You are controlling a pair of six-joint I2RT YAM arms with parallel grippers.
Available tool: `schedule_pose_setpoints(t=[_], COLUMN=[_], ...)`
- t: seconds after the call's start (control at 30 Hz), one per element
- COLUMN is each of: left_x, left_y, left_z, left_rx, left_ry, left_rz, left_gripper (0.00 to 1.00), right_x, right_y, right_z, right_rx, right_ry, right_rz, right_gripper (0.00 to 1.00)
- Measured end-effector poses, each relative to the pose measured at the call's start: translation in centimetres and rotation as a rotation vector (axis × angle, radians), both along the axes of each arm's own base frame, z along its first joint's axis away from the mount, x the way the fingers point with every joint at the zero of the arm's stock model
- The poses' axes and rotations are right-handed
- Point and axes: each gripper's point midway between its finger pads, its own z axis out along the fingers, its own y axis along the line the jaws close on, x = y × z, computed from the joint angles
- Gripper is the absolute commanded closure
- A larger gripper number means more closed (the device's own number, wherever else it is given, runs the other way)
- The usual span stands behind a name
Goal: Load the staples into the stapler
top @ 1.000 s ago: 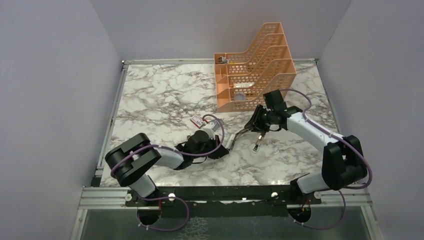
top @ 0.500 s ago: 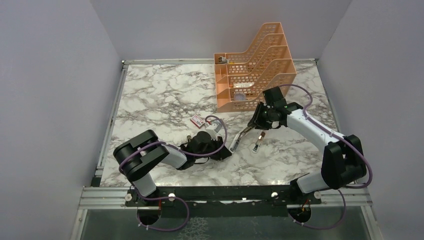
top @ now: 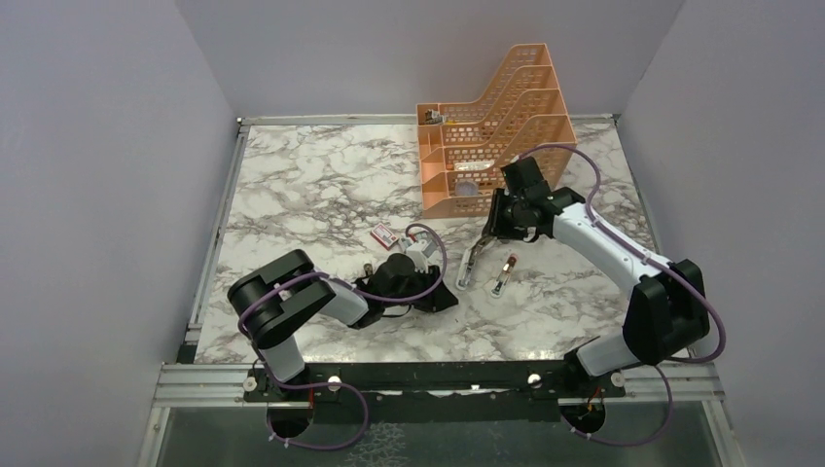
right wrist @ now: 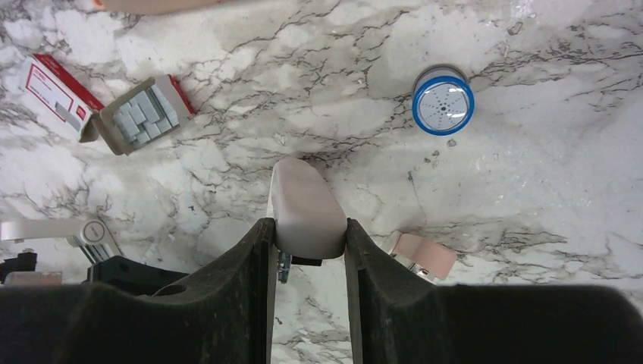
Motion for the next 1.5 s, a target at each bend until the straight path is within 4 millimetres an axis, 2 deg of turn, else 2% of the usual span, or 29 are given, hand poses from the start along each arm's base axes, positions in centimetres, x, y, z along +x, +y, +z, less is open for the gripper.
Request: schedule_pose_setpoints(t=[0.2,0.3,0.6,0.73,0.83,1.07,1.23,1.5], left_x=[-0.1,0.1,1.7,2.5,3.3,4.9,5.0,5.2], left_y=[0.0,-0.3,-1.1,-1.6,-2.0,-2.9,-2.8,-3.3], left_z=[0.5,0.8,1.8,2.5,2.9,3.1,1.6,1.6], left_rx=[-0.004,-0.011,-0.022,-0.036,-0.042,-0.05,-0.024,-0.037], left_ry=[-0.006,-0.009,-0.016,-0.029,-0.034,-0.037,-0.005,-0.005], left_rz=[-0.006,-0.005,0.048,0.069,0.097,0.143,0.152,0.152], left_gripper=[0.49,0.47,0.55,0.69,0.72,0.71,0.68,0.63], right_x=[-0.4,-0.3,-0.3,-0.2,-0.2,-0.2,-0.2,-0.2], right_y=[0.8,1.1,1.4,1.5,1.5,1.5,1.6,1.6], right_z=[-0.5,-0.6,-0.8,-0.8,-1.0,-1.2,-1.2,-1.2], right_rx=[-0.035,-0.046,-0.064,-0.069,-0.071,-0.075,-0.077,-0.081], right_ry=[0.028,0.031,0.032,0.035,0.037,0.042,0.041,0.039], right_rz=[0.059,0.079,0.115,0.124,0.124,0.122,0.125,0.132], right_gripper=[0.64,0.63,0.63,0.63,0.63,0.62,0.62,0.55])
